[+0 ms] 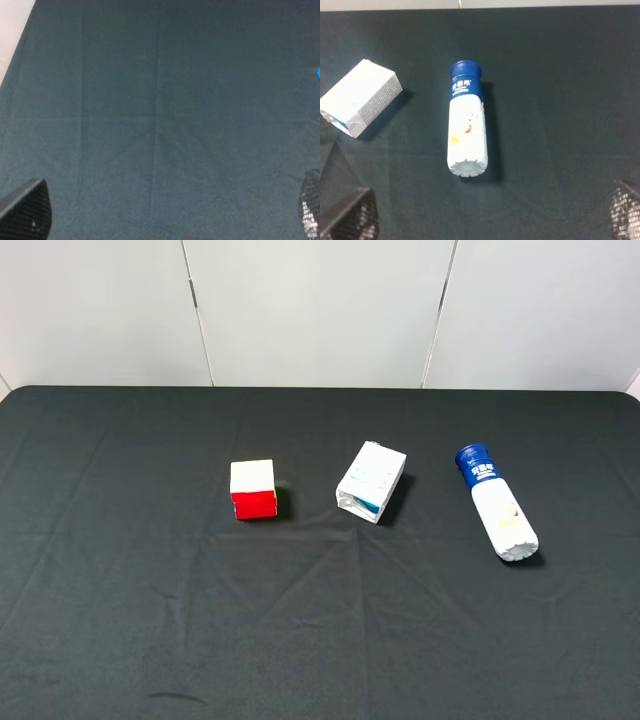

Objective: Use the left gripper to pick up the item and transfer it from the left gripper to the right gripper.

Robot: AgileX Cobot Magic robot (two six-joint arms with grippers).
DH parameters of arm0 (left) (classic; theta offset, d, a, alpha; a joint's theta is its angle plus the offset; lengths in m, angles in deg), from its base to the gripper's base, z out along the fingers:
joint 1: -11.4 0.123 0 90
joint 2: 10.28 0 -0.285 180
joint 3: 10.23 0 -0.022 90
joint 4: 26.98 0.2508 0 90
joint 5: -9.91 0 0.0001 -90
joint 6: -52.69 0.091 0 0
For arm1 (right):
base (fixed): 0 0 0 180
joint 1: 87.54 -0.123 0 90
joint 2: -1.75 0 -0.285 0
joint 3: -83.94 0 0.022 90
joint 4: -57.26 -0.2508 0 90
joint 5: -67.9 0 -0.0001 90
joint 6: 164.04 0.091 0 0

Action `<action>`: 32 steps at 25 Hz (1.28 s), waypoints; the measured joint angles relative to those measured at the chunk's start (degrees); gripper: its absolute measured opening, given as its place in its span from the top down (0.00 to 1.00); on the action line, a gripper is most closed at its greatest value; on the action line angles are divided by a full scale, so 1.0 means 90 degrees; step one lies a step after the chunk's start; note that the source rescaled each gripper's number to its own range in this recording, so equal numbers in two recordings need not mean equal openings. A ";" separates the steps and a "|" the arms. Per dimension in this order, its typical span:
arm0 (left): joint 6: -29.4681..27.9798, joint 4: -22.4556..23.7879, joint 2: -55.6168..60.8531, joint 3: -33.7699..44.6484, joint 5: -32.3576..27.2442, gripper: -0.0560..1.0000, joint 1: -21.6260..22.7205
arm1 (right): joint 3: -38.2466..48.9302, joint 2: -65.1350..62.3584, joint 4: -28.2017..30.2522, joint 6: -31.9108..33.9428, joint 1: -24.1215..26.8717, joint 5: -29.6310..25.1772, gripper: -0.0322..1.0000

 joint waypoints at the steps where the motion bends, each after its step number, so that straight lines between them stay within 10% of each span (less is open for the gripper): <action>1: 0.0000 0.0000 0.0000 0.0000 0.0000 0.01 0.0000 | 0.0000 0.0000 0.0000 0.0000 0.0000 0.0000 0.00; 32: 0.0000 0.0000 0.0000 0.0000 0.0000 0.02 0.0000 | 0.0000 -0.0322 0.0001 -0.0051 0.0223 0.0005 0.00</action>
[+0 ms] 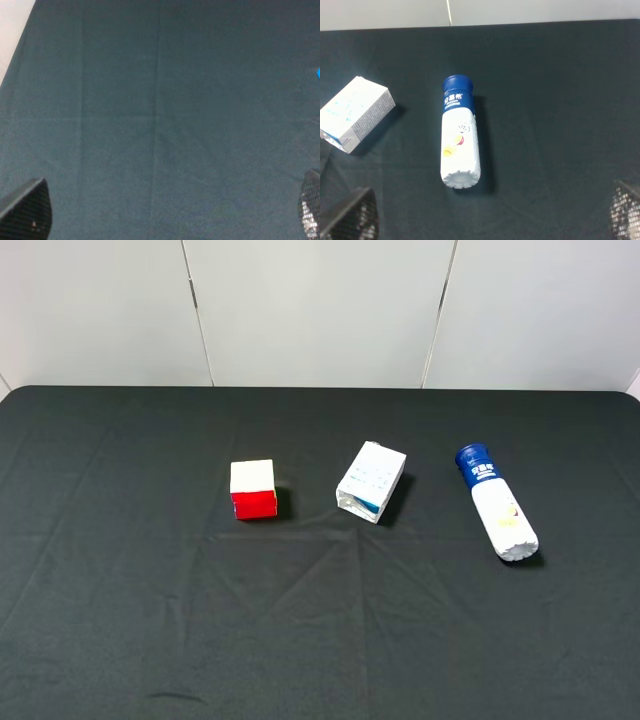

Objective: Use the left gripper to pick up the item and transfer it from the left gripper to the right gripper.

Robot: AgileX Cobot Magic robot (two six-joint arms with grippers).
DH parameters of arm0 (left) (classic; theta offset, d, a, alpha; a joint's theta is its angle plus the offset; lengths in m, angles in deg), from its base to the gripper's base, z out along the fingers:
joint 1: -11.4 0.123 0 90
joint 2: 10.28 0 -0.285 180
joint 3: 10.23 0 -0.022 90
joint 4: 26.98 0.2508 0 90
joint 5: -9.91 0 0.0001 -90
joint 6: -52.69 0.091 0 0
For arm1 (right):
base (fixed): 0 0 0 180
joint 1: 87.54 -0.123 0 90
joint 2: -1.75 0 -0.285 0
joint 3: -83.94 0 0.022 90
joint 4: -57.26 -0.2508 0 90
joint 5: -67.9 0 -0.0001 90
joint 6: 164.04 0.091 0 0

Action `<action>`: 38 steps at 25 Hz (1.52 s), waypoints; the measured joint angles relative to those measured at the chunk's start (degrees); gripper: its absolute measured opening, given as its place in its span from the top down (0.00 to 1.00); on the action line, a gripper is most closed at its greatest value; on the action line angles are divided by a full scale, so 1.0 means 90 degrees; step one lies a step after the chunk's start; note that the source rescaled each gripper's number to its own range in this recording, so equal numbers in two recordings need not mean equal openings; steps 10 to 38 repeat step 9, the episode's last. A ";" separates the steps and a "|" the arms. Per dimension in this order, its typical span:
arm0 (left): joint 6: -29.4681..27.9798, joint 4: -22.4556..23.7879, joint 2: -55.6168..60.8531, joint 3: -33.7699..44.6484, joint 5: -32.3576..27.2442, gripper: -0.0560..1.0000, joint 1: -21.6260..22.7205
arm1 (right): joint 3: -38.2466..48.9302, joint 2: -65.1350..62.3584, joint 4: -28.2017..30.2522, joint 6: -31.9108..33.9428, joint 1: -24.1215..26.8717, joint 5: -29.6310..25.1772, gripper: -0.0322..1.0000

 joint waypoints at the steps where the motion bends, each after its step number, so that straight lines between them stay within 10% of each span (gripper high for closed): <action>1: 0.0000 0.0000 0.0000 0.0000 0.0000 0.02 0.0000 | 0.0000 0.0000 0.0000 0.0000 0.0000 0.0000 0.00; 38: 0.0000 0.0000 0.0000 0.0000 0.0000 0.02 0.0000 | 0.0000 0.0000 0.0000 0.0000 0.0000 0.0000 0.00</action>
